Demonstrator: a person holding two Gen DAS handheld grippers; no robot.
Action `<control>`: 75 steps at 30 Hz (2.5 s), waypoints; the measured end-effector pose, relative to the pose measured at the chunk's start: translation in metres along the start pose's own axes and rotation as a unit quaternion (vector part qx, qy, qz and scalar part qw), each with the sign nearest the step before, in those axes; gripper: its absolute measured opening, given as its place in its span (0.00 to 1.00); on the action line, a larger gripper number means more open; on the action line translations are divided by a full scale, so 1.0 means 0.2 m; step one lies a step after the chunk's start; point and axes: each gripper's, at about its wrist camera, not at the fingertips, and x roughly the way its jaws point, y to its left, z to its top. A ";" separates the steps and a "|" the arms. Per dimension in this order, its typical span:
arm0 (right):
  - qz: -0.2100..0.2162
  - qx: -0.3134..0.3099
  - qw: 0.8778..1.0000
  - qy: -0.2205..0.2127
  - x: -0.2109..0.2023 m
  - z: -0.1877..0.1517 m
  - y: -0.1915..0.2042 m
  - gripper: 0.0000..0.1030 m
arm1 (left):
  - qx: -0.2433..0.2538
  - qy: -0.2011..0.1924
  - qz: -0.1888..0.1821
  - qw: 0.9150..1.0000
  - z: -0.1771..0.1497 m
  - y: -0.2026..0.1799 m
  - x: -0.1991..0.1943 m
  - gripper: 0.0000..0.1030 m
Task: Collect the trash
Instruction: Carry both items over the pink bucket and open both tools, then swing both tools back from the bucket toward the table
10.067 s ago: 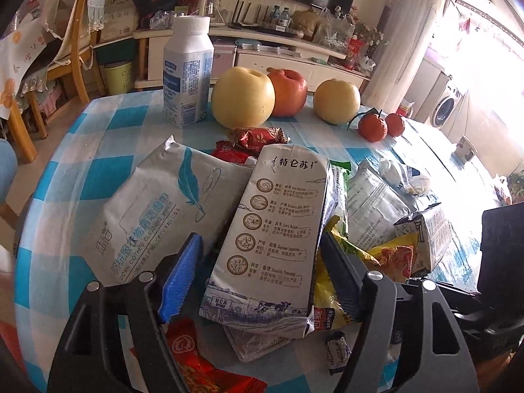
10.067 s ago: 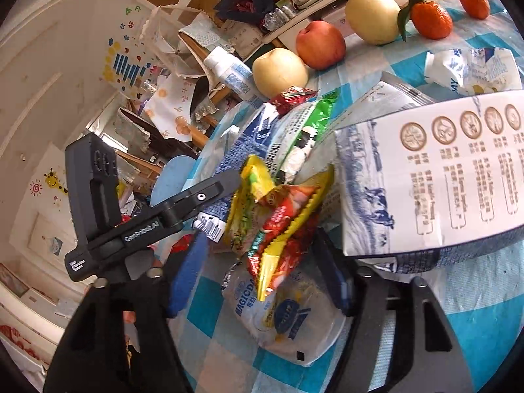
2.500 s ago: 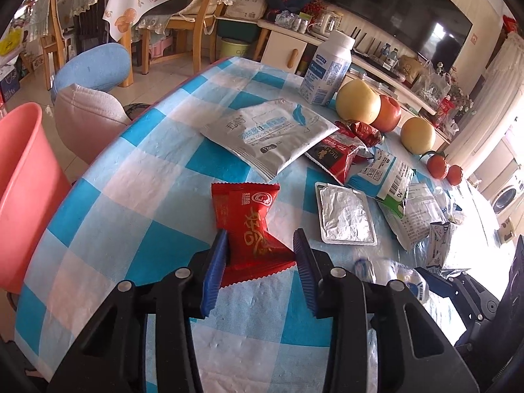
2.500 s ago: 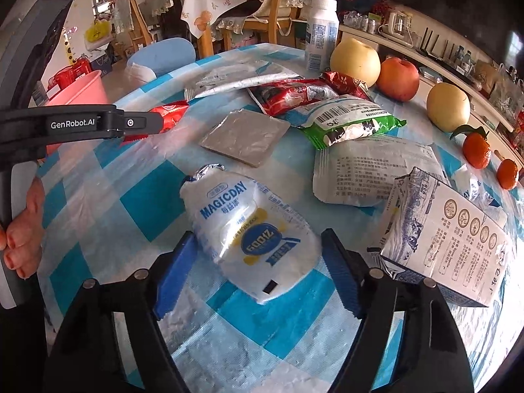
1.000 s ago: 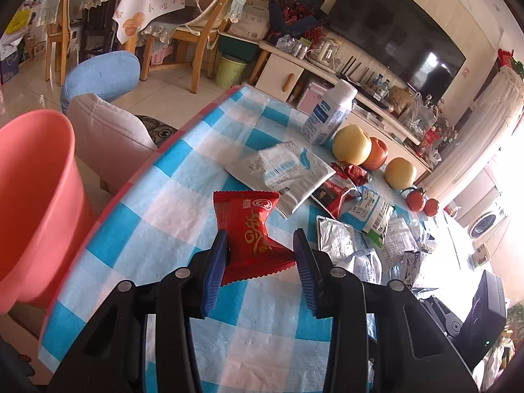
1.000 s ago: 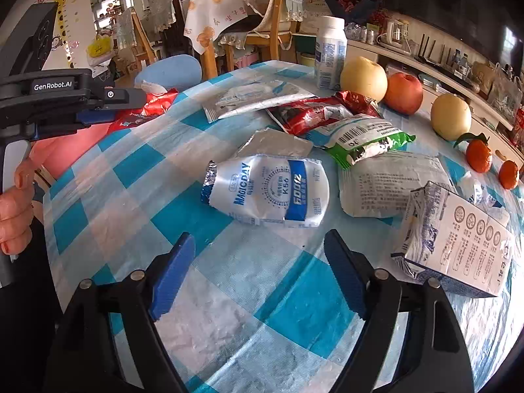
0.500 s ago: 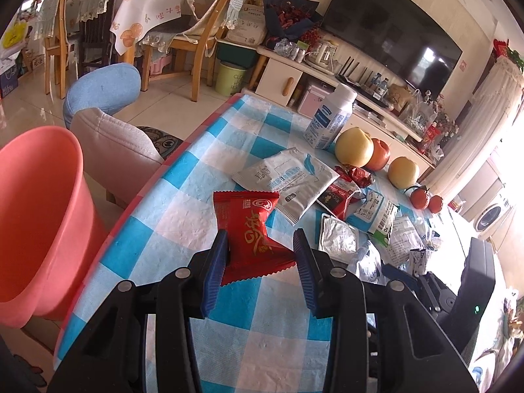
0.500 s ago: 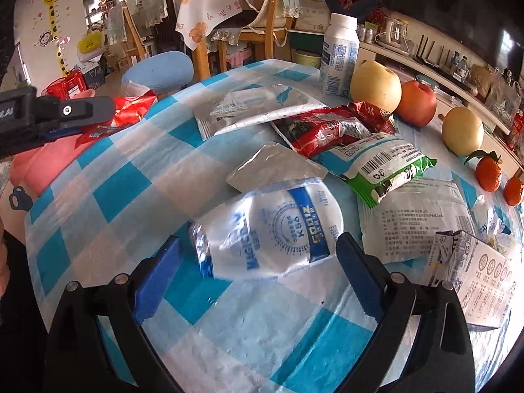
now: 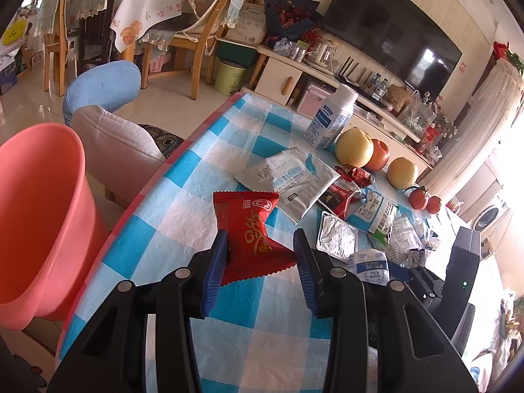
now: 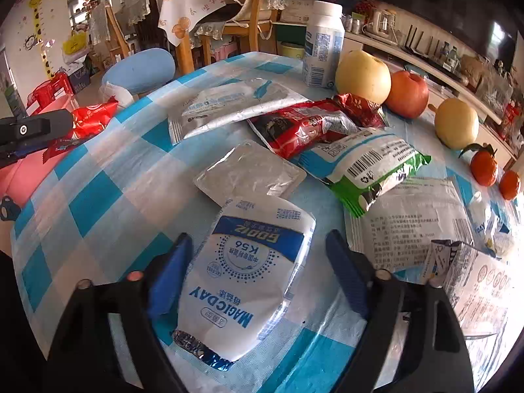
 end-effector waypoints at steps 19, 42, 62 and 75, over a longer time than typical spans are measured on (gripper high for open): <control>0.005 0.017 0.999 -0.039 -0.17 0.02 0.18 0.63 | -0.016 -0.035 -0.009 0.999 0.05 0.08 -0.15 0.41; 0.128 -0.195 0.968 -0.092 -0.14 0.62 1.45 0.63 | -0.248 -0.131 0.143 0.949 0.16 1.05 -0.51 0.42; 0.077 -0.143 0.981 -0.104 -0.17 0.51 1.27 0.86 | -0.180 -0.215 0.189 0.941 0.19 0.94 -0.55 0.88; 0.024 -0.118 0.986 -0.119 -0.37 0.19 0.90 0.94 | -0.030 -0.222 0.144 0.964 0.20 0.50 -0.49 0.88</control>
